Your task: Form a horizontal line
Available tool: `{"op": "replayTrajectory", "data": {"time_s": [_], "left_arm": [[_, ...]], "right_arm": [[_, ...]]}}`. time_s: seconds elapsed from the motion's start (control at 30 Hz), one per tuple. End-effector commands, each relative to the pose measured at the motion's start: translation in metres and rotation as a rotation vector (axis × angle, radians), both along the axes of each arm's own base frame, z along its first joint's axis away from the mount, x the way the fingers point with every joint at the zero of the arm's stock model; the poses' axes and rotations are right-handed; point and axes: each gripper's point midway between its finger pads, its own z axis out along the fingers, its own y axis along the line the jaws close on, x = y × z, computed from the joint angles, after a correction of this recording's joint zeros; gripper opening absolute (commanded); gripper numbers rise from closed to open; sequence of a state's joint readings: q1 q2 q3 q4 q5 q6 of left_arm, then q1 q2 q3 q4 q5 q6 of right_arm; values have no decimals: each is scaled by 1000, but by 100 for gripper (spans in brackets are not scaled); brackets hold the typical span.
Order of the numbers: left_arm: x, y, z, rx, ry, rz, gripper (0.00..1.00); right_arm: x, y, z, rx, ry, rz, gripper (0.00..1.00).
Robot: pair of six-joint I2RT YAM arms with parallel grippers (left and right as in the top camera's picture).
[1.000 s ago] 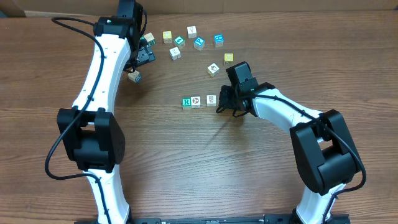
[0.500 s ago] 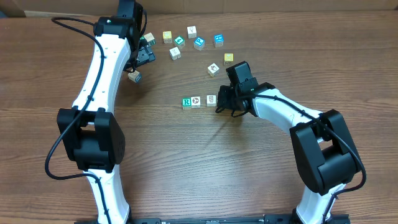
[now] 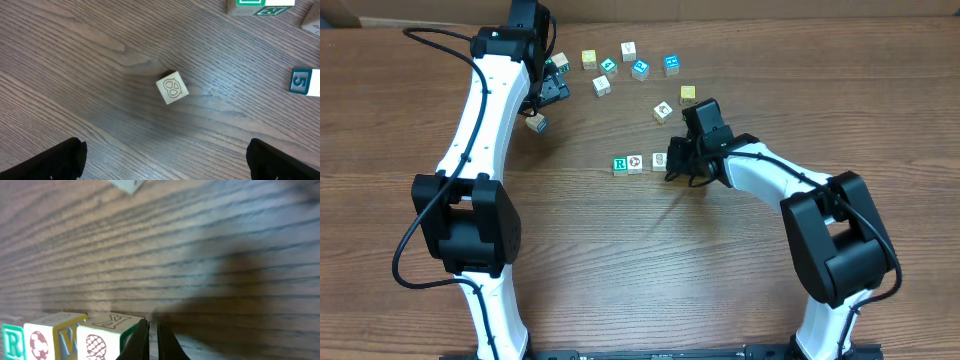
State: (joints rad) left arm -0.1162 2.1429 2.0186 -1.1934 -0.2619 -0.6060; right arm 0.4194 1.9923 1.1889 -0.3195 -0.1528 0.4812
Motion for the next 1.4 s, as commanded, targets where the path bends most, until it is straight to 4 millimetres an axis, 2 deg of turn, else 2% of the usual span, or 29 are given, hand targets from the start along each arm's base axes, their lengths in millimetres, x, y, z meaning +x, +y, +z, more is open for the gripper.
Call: {"op": "replayTrajectory", "data": {"time_s": [0.0,0.23,0.6,0.93,1.2,1.37], "left_arm": [[3,-2,16,-6,-38,-10,100],[3,-2,16,-6,-38,-10,100],[3,-2,16,-6,-38,-10,100],[3,-2,16,-6,-38,-10,100],[3,-2,16,-6,-38,-10,99],[3,-2,16,-6,-38,-10,100]], "right_arm": [[-5,6,-6,14,13,39,4],[-7,13,-3,47,10,79,4],[-8,14,-3,50,18,72,4],[-11,28,-1,53,-5,106,4],[-10,27,-1,46,-7,102,5],[-9,23,-3,25,-11,89,9]]}}
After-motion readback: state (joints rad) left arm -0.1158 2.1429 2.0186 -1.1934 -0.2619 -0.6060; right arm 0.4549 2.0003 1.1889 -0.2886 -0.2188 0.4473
